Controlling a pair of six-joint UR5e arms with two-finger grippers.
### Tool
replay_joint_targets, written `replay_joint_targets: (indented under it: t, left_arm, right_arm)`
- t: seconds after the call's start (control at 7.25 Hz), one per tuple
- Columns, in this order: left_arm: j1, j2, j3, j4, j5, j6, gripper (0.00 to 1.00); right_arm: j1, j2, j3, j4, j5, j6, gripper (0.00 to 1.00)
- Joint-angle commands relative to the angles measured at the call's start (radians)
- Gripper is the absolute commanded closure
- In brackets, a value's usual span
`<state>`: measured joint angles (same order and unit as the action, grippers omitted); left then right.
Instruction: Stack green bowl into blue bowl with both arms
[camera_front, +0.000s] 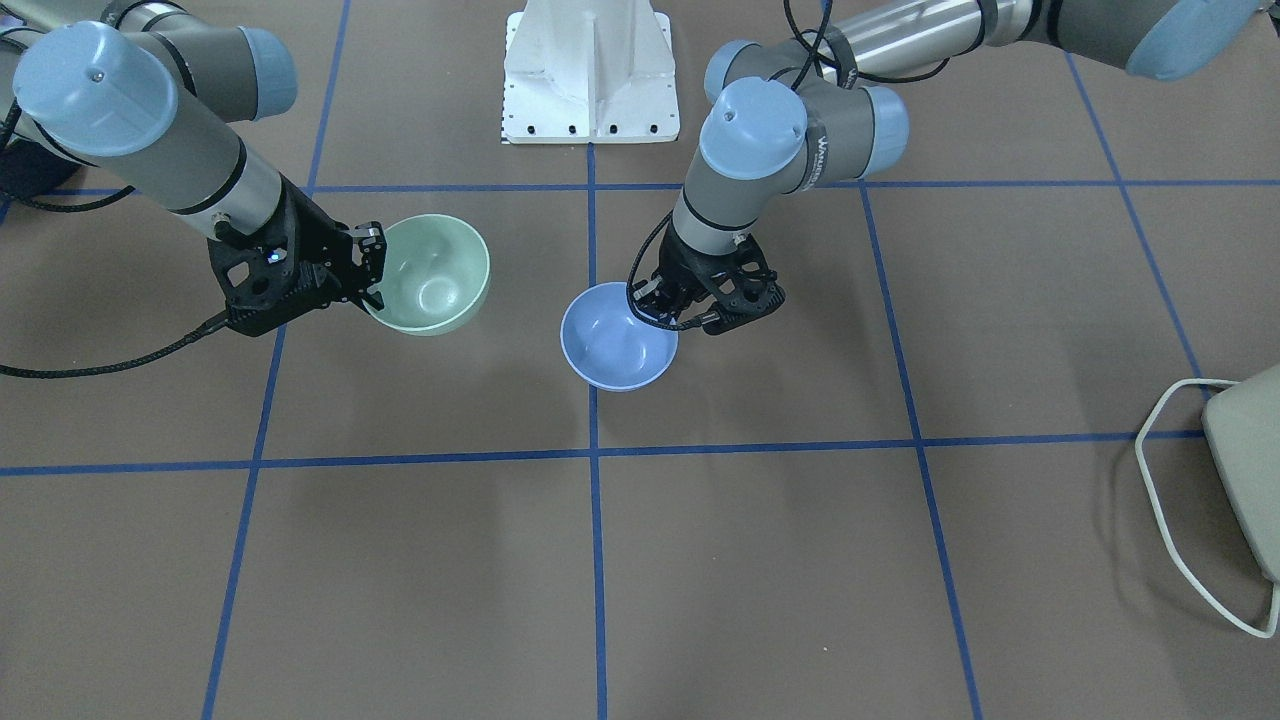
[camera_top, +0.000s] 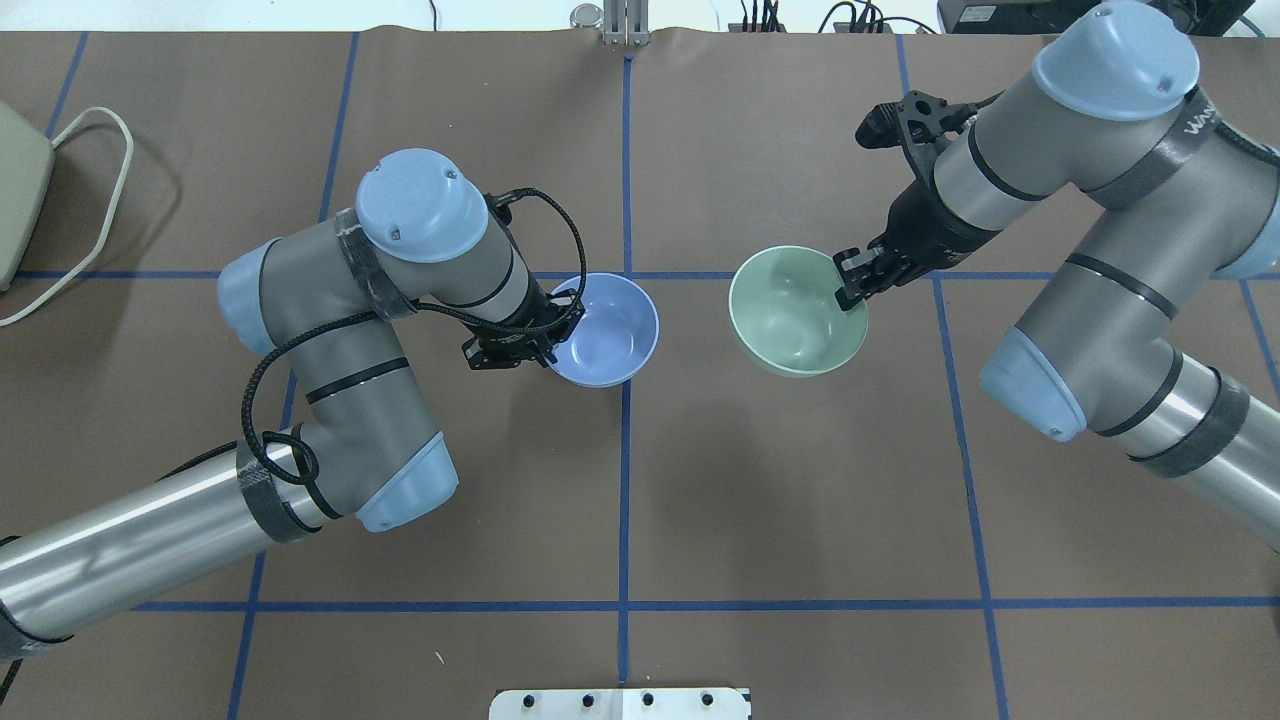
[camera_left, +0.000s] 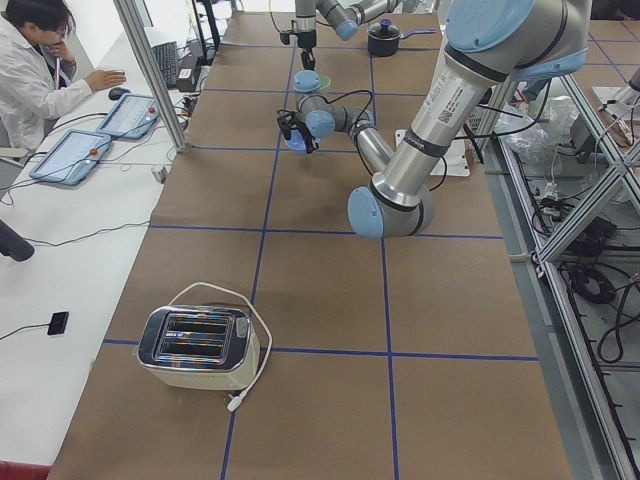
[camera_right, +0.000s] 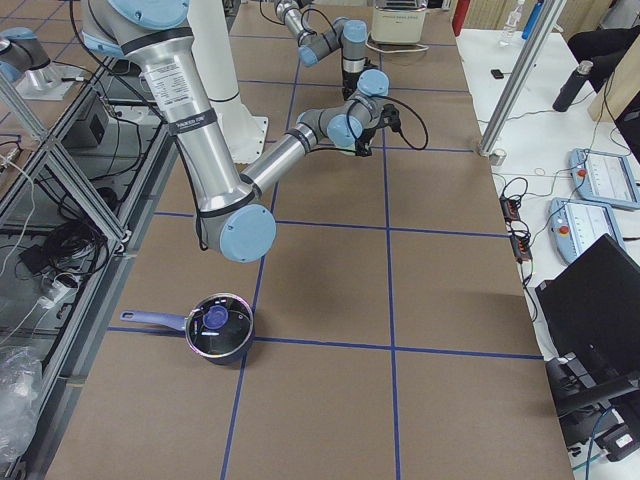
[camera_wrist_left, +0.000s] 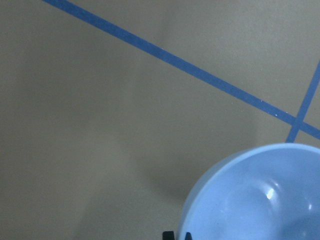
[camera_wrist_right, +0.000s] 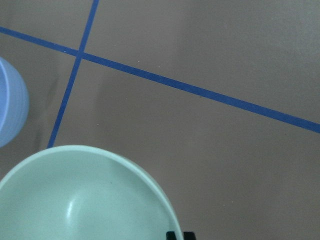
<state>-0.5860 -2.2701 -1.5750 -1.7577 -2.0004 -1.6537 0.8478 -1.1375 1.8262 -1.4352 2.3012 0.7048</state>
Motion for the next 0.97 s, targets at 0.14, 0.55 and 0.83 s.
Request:
replay_joint_targets:
  t: [0.14, 0.55, 0.83]
  left_arm:
    - [0.040, -0.005, 0.021, -0.015, 0.017, -0.011, 0.89]
    - [0.055, -0.006, 0.053, -0.080, 0.038, -0.028, 0.89]
    - [0.055, -0.012, 0.053, -0.082, 0.038, -0.028, 0.87]
  right_arm:
    - [-0.012, 0.054, -0.010, -0.014, 0.000, 0.062, 0.95]
    - [-0.032, 0.054, -0.012, -0.013, -0.014, 0.067, 0.95]
    - [-0.050, 0.054, -0.012, -0.013, -0.035, 0.070, 0.95]
